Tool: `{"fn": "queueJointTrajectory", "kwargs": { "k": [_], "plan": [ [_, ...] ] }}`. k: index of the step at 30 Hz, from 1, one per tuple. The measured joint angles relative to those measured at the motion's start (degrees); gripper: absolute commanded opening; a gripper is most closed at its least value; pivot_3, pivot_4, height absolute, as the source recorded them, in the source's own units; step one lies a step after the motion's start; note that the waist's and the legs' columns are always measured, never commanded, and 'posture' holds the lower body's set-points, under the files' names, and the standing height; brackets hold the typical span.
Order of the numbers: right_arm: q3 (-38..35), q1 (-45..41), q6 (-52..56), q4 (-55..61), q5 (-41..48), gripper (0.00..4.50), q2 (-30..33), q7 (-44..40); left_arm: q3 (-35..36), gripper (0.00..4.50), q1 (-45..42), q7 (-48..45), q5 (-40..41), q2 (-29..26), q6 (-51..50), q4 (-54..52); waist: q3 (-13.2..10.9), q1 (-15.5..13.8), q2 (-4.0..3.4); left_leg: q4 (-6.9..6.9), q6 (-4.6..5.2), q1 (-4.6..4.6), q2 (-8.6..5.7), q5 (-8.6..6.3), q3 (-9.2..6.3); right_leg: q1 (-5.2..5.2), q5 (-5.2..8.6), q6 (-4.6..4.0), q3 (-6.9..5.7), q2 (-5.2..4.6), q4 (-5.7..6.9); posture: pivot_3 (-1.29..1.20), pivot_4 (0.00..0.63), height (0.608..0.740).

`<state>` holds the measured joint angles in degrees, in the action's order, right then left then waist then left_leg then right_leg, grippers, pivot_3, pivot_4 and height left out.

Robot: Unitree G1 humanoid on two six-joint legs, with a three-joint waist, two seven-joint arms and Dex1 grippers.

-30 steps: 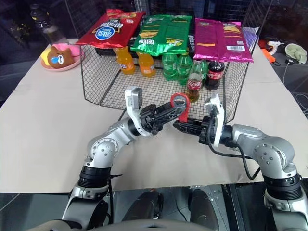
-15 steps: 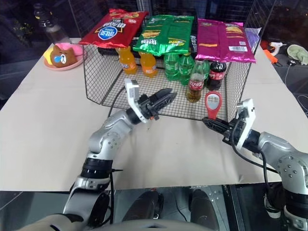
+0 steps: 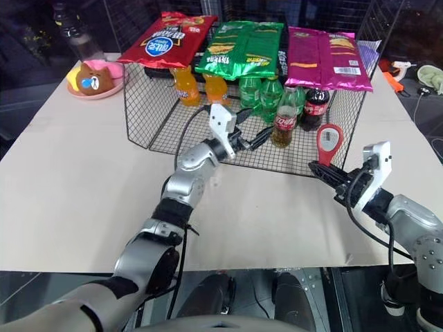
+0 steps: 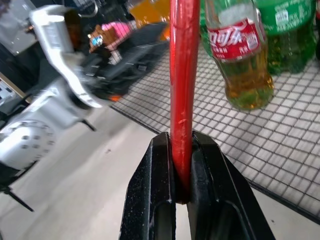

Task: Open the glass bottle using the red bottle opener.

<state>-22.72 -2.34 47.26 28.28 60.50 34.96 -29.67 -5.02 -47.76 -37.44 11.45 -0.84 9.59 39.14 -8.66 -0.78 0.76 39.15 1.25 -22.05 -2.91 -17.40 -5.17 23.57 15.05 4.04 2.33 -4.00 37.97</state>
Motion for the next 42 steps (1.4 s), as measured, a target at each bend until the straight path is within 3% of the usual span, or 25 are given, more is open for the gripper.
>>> {"fn": "queueJointTrajectory", "kwargs": {
  "k": [9, 17, 41, 42],
  "plan": [
    [2.02, 4.10, -5.24, 5.30, -6.17, 0.00, -0.01, -0.10, 1.93, 4.46, -11.30, 0.21, -2.48, 3.46, 7.19, 20.89, -0.01, 0.15, 0.02, 0.00, 0.01, 0.01, -0.02, 0.00, -0.01, 0.00, 0.00, 0.01, -0.03, 0.02, 0.03, 0.00, 0.150, 0.740],
    [3.65, 5.65, -6.23, 7.58, -6.57, 0.00, -2.05, 1.91, 2.94, 4.46, -17.99, 3.28, -5.91, 4.01, 8.80, 31.62, -0.02, 0.17, 0.03, 0.02, 0.02, 0.01, -0.12, 0.00, -0.01, 0.00, 0.00, 0.01, -0.03, 0.03, 0.04, 0.00, 0.150, 0.740],
    [4.17, 8.04, -7.50, 9.17, -6.65, 0.00, -2.39, 5.41, 7.37, 4.46, -24.49, 13.52, -10.88, 8.97, 5.78, 38.15, -0.02, 0.14, 0.03, 0.03, 0.01, 0.01, -0.19, 0.00, 0.00, 0.01, 0.00, 0.01, -0.02, 0.02, 0.07, 0.00, 0.150, 0.740],
    [4.17, 8.20, -7.50, 9.19, -6.65, 0.00, -2.39, 5.51, 7.47, 3.94, -24.51, 13.64, -10.97, 9.05, 5.71, 38.15, -0.02, 0.14, 0.03, 0.03, 0.01, 0.01, -0.19, 0.00, 0.00, 0.01, 0.00, 0.01, -0.01, 0.02, 0.07, 0.00, 0.150, 0.740]
  ]
}}
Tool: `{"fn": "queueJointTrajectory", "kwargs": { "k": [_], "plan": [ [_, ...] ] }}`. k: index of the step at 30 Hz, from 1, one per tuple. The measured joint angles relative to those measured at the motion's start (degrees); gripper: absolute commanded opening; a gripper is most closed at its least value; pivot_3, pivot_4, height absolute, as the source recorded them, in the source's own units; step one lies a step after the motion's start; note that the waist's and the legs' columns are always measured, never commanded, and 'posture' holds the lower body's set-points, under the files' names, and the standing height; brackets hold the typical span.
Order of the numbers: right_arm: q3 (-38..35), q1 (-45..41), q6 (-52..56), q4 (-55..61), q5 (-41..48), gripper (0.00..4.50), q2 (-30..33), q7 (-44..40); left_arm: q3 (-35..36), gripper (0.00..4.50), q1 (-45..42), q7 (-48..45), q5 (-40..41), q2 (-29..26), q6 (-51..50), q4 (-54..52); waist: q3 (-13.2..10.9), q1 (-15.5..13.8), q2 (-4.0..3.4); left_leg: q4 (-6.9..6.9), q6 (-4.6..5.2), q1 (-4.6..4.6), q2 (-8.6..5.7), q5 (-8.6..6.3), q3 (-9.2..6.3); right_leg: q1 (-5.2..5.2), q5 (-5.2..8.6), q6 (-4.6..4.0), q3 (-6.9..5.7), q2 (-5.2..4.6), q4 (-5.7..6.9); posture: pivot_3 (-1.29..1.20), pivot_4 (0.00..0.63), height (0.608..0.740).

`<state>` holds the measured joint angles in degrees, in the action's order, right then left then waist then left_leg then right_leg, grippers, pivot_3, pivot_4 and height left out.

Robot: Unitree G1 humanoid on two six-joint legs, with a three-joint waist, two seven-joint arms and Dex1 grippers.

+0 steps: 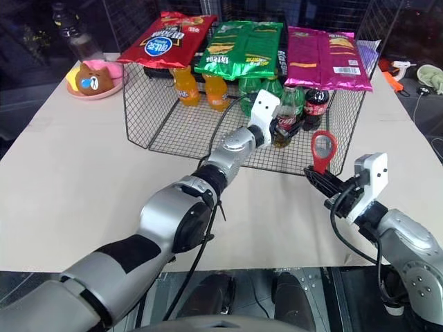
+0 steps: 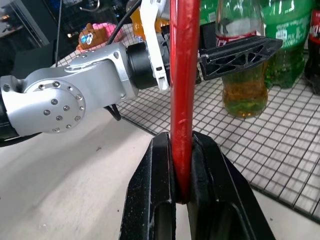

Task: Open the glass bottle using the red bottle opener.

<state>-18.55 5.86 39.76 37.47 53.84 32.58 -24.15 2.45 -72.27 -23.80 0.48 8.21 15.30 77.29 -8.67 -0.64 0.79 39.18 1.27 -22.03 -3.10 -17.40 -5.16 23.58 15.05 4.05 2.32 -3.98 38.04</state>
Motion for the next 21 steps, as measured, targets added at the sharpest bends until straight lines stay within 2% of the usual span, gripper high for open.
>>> {"fn": "queueJointTrajectory", "kwargs": {
  "k": [1, 2, 4, 14, 21],
  "plan": [
    [0.00, 0.03, -0.01, 0.02, 0.00, 0.00, 0.00, 0.16, 0.19, 3.61, -0.04, 0.32, -0.30, 0.05, -0.12, 0.00, 0.00, 0.01, 0.00, 0.00, 0.00, 0.01, 0.00, 0.00, 0.00, 0.00, 0.00, 0.00, 0.00, 0.00, 0.00, 0.00, 0.150, 0.740],
    [-0.01, 0.06, -0.06, 0.09, 0.00, 0.00, 0.00, 0.47, 0.46, 3.04, -0.09, 0.66, -0.40, 0.05, -0.23, 0.00, 0.00, 0.03, 0.00, 0.00, 0.00, 0.01, 0.00, 0.00, 0.00, 0.00, 0.00, 0.00, 0.00, 0.00, 0.01, 0.00, 0.150, 0.740],
    [0.00, 0.09, -0.10, 0.13, 0.00, 0.00, 0.00, 0.72, 0.67, 2.57, -0.22, 1.10, -0.54, 0.06, -0.34, 0.01, 0.00, 0.00, 0.00, 0.00, 0.00, 0.01, 0.00, 0.00, 0.00, 0.00, 0.00, 0.00, 0.00, 0.00, 0.02, 0.00, 0.150, 0.740],
    [0.16, 0.22, -0.38, 0.22, -0.02, 0.00, -0.27, 0.99, 1.53, 2.59, -0.30, 1.72, -2.30, -0.30, -0.76, 0.02, 0.01, 0.02, -0.01, 0.02, 0.00, 0.05, -0.02, 0.00, 0.02, -0.01, 0.00, 0.00, 0.02, 0.00, 0.07, 0.00, 0.150, 0.740],
    [0.67, -0.19, -0.43, 0.20, -0.45, 0.00, -0.32, 0.93, 1.53, 2.59, -0.28, -4.80, -2.48, -2.04, -0.33, -0.05, 0.01, 0.10, -0.01, 0.03, 0.00, 0.04, -0.03, 0.00, 0.02, 0.00, 0.00, 0.00, 0.02, 0.00, 0.07, 0.00, 0.150, 0.740]
  ]
}}
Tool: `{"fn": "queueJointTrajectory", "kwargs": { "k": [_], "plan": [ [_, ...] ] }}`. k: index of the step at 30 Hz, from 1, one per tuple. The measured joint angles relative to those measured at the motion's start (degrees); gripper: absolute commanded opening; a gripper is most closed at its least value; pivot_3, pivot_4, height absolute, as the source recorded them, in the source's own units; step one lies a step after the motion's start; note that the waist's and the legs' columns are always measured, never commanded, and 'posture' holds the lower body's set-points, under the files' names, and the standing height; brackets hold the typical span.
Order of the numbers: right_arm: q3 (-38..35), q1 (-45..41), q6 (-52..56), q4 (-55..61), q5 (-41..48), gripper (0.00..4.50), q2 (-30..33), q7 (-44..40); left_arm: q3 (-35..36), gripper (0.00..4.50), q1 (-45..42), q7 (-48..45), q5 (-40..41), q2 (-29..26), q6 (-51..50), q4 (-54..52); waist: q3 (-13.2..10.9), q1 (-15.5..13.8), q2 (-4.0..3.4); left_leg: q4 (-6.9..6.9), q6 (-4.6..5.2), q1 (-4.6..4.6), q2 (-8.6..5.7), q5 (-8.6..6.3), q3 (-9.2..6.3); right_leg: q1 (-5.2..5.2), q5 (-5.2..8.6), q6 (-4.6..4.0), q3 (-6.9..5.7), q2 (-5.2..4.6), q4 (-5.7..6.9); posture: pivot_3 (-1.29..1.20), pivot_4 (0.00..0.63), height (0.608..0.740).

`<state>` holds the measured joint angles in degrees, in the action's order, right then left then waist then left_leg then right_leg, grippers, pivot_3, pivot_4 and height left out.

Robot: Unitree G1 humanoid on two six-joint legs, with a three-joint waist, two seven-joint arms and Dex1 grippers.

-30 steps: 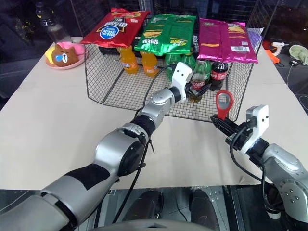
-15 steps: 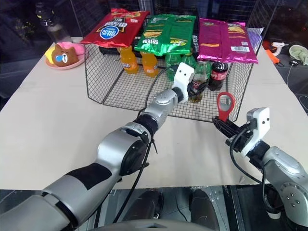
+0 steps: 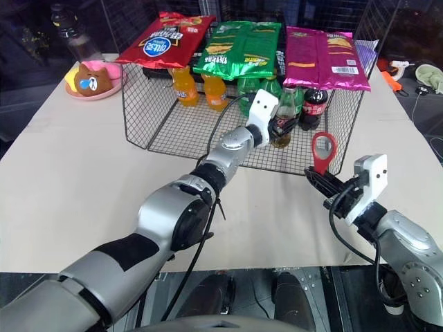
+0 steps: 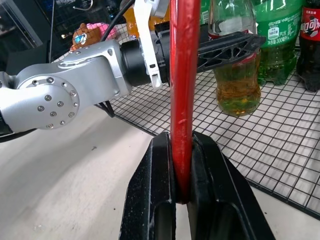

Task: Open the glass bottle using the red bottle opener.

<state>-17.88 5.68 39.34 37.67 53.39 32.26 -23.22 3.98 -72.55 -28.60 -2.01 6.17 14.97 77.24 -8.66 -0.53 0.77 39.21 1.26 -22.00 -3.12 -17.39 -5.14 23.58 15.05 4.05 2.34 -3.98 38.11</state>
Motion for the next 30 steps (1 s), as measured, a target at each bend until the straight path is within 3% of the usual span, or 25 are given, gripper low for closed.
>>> {"fn": "queueJointTrajectory", "kwargs": {
  "k": [7, 16, 23, 30],
  "plan": [
    [1.72, -2.10, -0.11, -1.67, -0.68, 0.00, -0.11, -0.99, 0.01, 2.59, 3.31, -11.39, 1.43, -3.39, 1.29, -3.76, 0.00, 1.14, 0.00, 0.01, 0.00, 0.00, 0.01, 0.00, -0.01, 0.01, 0.00, 0.00, 0.00, 0.00, 0.02, 0.00, 0.150, 0.740],
    [4.22, -5.23, -0.28, -4.79, -1.52, 0.00, -0.35, -2.87, -0.43, 2.59, 9.97, -20.58, 4.58, -7.29, -0.62, -17.46, 0.00, 1.35, -0.01, 0.05, 0.00, -0.04, 0.14, 0.00, -0.03, 0.04, 0.00, 0.00, 0.01, -0.01, 0.03, 0.00, 0.150, 0.740],
    [5.57, -6.30, -0.49, -5.86, -2.23, 0.00, -0.36, -4.29, -2.88, 2.59, 17.61, -23.25, 7.82, -10.17, -11.76, -36.89, 0.01, 1.37, -0.02, 0.05, 0.00, -0.03, 0.19, 0.00, -0.04, 0.04, 0.00, 0.00, 0.01, -0.01, 0.03, 0.00, 0.150, 0.740],
    [6.35, -7.87, -0.48, -7.26, -2.55, 0.00, -0.38, -5.62, -6.76, 2.59, 30.61, -25.35, 11.46, -17.65, -29.94, -63.39, 0.01, 1.54, -0.04, 0.07, -0.01, -0.01, 0.27, 0.00, -0.03, 0.06, 0.00, 0.00, 0.06, 0.02, 0.09, 0.00, 0.150, 0.740]
  ]
}}
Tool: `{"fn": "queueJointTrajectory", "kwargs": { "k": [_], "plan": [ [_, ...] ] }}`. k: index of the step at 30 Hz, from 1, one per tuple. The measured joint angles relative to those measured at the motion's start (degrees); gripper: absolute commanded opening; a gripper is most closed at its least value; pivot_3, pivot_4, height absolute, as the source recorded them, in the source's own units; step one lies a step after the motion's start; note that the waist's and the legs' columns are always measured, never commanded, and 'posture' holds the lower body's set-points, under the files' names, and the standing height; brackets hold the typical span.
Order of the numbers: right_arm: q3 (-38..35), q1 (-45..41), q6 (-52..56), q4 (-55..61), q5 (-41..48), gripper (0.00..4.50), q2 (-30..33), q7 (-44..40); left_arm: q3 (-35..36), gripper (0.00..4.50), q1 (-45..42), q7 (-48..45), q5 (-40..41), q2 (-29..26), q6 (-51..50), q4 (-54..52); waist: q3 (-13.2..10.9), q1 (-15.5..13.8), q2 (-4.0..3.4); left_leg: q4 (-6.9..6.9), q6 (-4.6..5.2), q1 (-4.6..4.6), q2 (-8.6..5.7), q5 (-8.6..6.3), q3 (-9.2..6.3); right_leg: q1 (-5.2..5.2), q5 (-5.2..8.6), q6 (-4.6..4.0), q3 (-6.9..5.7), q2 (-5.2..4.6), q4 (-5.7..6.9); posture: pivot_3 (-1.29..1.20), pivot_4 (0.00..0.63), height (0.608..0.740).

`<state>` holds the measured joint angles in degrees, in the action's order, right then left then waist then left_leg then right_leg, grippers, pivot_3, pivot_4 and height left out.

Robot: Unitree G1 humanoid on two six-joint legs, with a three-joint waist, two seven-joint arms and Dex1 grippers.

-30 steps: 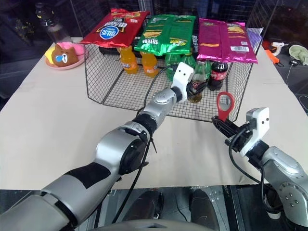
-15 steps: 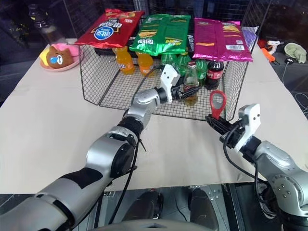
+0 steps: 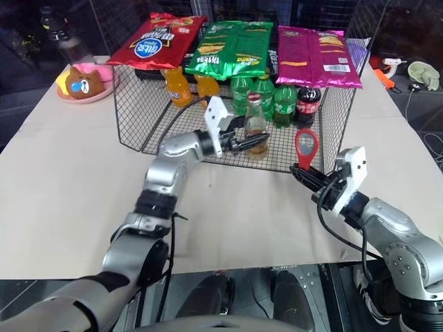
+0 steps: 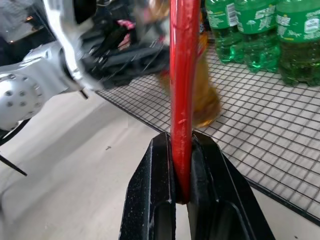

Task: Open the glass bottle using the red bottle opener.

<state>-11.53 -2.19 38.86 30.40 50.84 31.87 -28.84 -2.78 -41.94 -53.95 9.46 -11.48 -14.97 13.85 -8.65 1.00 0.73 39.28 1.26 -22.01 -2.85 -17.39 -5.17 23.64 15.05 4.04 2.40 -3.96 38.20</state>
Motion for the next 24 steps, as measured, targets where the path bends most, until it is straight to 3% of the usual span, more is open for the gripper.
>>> {"fn": "queueJointTrajectory", "kwargs": {
  "k": [6, 13, 24],
  "plan": [
    [0.55, -1.60, 0.21, -1.23, -0.03, 0.00, 0.54, -2.05, 2.84, 2.59, 10.03, 1.86, 5.53, -7.39, -9.27, -20.67, 0.01, -0.21, -0.02, 0.00, 0.00, 0.01, 0.01, 0.00, -0.01, -0.02, 0.00, 0.00, 0.01, -0.05, -0.03, 0.00, 0.150, 0.740],
    [1.66, -3.34, 0.62, -2.91, -0.37, 0.00, 0.76, -3.68, 7.44, 2.59, 20.59, 6.76, 11.36, -9.48, -13.47, -31.12, 0.01, -0.22, -0.02, -0.02, -0.01, 0.03, 0.03, 0.00, 0.00, -0.03, 0.00, -0.01, 0.02, -0.05, -0.04, 0.00, 0.150, 0.740],
    [3.69, -5.61, 0.95, -4.77, -1.41, 0.00, 0.75, -5.63, 4.40, 2.59, 25.78, 11.54, 10.29, -8.63, -10.00, -30.99, 0.01, -0.44, -0.02, -0.02, 0.00, 0.01, 0.02, 0.00, 0.00, -0.04, 0.00, -0.01, 0.00, -0.06, -0.06, 0.00, 0.150, 0.740]
  ]
}}
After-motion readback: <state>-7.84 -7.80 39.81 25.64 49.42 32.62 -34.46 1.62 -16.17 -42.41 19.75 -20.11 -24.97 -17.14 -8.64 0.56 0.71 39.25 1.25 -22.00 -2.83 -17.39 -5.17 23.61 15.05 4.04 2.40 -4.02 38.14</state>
